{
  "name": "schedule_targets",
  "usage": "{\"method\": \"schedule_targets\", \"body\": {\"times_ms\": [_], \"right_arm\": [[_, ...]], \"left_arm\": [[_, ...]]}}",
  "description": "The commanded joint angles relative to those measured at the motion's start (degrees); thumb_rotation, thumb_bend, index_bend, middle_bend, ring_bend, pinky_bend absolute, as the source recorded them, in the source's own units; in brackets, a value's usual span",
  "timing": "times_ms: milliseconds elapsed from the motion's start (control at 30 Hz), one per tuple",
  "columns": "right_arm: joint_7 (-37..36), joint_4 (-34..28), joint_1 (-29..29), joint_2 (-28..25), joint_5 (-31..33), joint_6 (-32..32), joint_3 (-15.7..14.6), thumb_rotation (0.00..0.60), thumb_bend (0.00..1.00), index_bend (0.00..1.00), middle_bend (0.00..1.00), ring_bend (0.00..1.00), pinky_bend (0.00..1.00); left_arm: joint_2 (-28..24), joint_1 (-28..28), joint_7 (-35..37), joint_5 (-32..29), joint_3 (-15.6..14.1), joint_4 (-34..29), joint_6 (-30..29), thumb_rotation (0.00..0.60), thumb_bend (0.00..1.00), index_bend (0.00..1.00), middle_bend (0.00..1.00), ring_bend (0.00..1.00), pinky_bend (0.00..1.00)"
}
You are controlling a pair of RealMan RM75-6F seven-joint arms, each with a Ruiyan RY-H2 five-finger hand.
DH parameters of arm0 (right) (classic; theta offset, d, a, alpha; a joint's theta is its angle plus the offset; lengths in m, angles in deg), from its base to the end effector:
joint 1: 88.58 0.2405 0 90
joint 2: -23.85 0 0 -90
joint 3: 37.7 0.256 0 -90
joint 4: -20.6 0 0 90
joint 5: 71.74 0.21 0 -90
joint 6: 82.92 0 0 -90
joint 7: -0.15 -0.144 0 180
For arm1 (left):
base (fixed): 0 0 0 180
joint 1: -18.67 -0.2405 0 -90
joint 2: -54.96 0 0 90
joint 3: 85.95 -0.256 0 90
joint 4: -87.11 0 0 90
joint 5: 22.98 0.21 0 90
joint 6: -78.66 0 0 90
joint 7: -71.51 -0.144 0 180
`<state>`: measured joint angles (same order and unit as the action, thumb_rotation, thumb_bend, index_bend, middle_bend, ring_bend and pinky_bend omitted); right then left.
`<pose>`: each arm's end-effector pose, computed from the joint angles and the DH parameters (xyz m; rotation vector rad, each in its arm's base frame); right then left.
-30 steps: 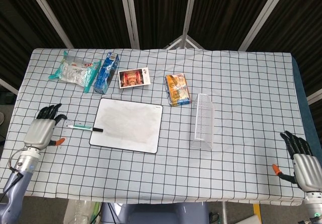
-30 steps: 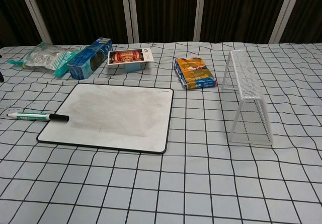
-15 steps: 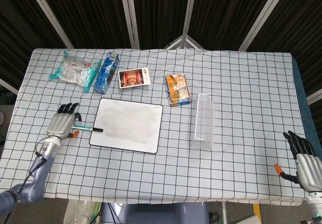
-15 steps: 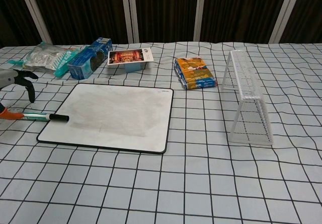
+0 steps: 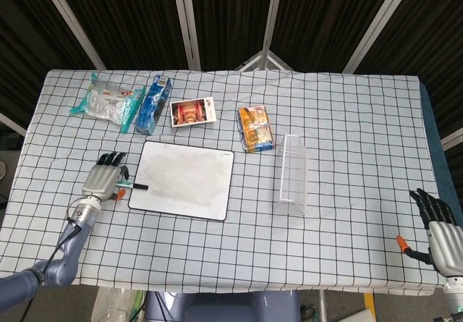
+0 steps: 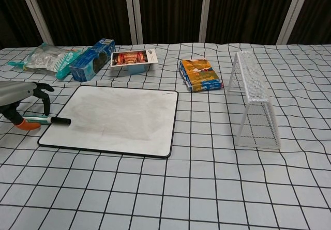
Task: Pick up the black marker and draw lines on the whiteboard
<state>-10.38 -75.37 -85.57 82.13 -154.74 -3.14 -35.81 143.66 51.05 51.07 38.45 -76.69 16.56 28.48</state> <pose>-0.3249 -0.1657 0.1745 1.3088 -1.1339 0.8983 -0.2736 0.3380 0.0015 -1.7099 -0.9931 -0.5805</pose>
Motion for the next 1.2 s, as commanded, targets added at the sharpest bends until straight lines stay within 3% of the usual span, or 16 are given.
{"method": "schedule_targets", "body": {"times_ms": [33, 433, 667, 933, 1200], "right_arm": [[-0.05, -0.02, -0.02, -0.01, 0.01, -0.03, -0.03, 0.600, 0.30, 0.00, 0.00, 0.00, 0.00], [-0.05, -0.20, -0.12, 0.07, -0.04, 0.29, 0.12, 0.600, 0.30, 0.00, 0.00, 0.00, 0.00], [-0.14, -0.10, 0.06, 0.32, 0.23, 0.04, 0.36, 0.600, 0.30, 0.00, 0.00, 0.00, 0.00], [0.09, -0.38, 1.03, 0.70, -0.74, -1.09, 0.25, 0.600, 0.30, 0.00, 0.00, 0.00, 0.00], [-0.05, -0.73, 1.39, 0.78, -0.22, -1.75, 0.43, 0.600, 0.30, 0.00, 0.00, 0.00, 0.00]], "left_arm": [[0.10, 0.10, 0.19, -0.09, -0.05, 0.04, -0.02, 0.600, 0.49, 0.49, 0.06, 0.00, 0.00], [0.06, 0.28, 0.97, -1.53, 0.03, -0.42, -0.39, 0.600, 0.57, 0.63, 0.08, 0.00, 0.00], [-1.53, -0.13, 6.18, 0.78, 1.87, -4.35, -3.28, 0.600, 0.58, 0.65, 0.11, 0.00, 0.00], [-2.07, -1.00, 21.90, 7.28, 6.07, -11.88, -8.95, 0.600, 0.57, 0.66, 0.12, 0.00, 0.00], [1.41, 0.55, 37.98, 8.73, 9.46, -14.07, -7.53, 0.600, 0.57, 0.69, 0.15, 0.00, 0.00]]}}
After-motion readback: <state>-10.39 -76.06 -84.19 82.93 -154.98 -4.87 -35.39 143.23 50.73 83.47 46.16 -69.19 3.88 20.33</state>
